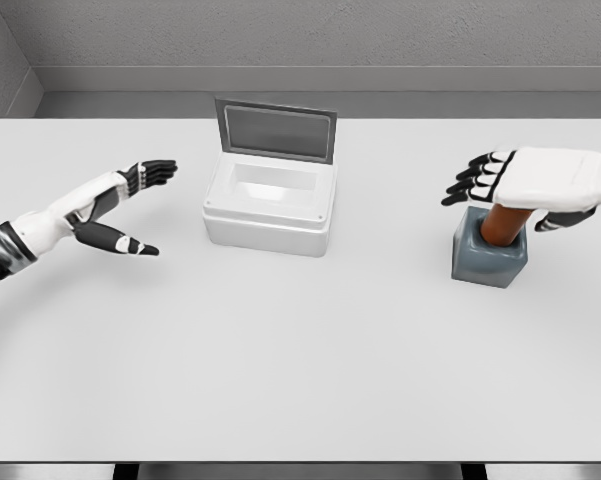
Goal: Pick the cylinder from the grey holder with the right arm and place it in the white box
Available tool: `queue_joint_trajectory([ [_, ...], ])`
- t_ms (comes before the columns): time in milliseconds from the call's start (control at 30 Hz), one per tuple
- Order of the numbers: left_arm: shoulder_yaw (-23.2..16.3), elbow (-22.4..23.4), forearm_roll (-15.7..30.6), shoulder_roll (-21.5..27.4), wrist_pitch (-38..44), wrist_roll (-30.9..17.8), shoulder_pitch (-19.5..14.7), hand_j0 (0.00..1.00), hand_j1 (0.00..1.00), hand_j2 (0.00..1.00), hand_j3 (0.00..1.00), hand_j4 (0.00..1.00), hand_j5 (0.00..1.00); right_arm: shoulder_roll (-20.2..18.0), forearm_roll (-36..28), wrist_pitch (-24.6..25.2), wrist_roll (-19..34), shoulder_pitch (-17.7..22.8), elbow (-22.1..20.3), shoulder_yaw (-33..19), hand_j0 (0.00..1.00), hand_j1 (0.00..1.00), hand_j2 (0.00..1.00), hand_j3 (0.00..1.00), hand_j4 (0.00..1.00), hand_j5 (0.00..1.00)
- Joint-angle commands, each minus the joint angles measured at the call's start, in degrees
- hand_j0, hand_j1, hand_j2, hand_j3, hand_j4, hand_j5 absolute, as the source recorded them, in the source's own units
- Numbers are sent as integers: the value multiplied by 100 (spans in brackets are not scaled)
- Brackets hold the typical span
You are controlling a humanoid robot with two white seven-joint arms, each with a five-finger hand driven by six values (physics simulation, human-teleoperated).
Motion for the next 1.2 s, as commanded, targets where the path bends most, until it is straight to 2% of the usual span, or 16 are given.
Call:
queue_joint_trajectory([
  [0, 5, -1, 159, 1, 7, -59, 0, 100, 100, 100, 100, 100, 100, 10, -14, 14, -2, 0, 131, 49, 100, 100, 100, 100, 100, 100],
  [100, 5, -9, 132, 1, 7, -182, 0, 100, 100, 100, 100, 100, 100, 10, -5, 14, -2, 9, 394, 49, 100, 100, 100, 100, 100, 100],
  [167, -4, -27, 132, 10, 7, -597, 9, 100, 100, 100, 100, 100, 100, 71, 74, 14, -2, 0, 456, 49, 100, 100, 100, 100, 100, 100],
  [600, 5, 8, 150, -34, 7, -597, 35, 100, 100, 100, 100, 100, 100, 168, 109, 14, -2, 9, 500, 119, 100, 100, 100, 100, 100, 100],
  [667, 5, 8, 141, -34, 7, -597, 35, 100, 100, 100, 100, 100, 100, 168, 118, 14, -2, 9, 500, 119, 97, 97, 97, 97, 97, 97],
  [800, -4, -1, 141, -34, 7, -597, 35, 100, 100, 100, 100, 100, 100, 168, 153, 14, -2, 18, 500, 119, 78, 78, 78, 78, 78, 78],
  [833, 5, -1, 141, -34, 7, -597, 35, 100, 100, 100, 100, 100, 100, 177, 153, 14, -2, 18, 508, 119, 69, 69, 69, 69, 69, 69],
  [900, 5, -1, 141, -34, 7, -597, 35, 100, 100, 100, 100, 100, 100, 177, 153, 14, -2, 18, 517, 119, 61, 61, 61, 61, 61, 61],
  [1000, 5, -9, 141, -34, 7, -597, 35, 100, 100, 100, 100, 100, 100, 177, 153, 14, -2, 18, 517, 119, 40, 40, 40, 40, 40, 40],
  [1133, -4, -9, 141, -34, 7, -597, 35, 100, 100, 100, 100, 100, 100, 177, 144, 14, -2, 18, 517, 119, 25, 25, 25, 25, 25, 25],
  [1167, 5, -9, 132, -43, 7, -597, 26, 100, 100, 100, 100, 100, 100, 177, 144, 14, -2, 18, 517, 119, 25, 25, 25, 25, 25, 25],
])
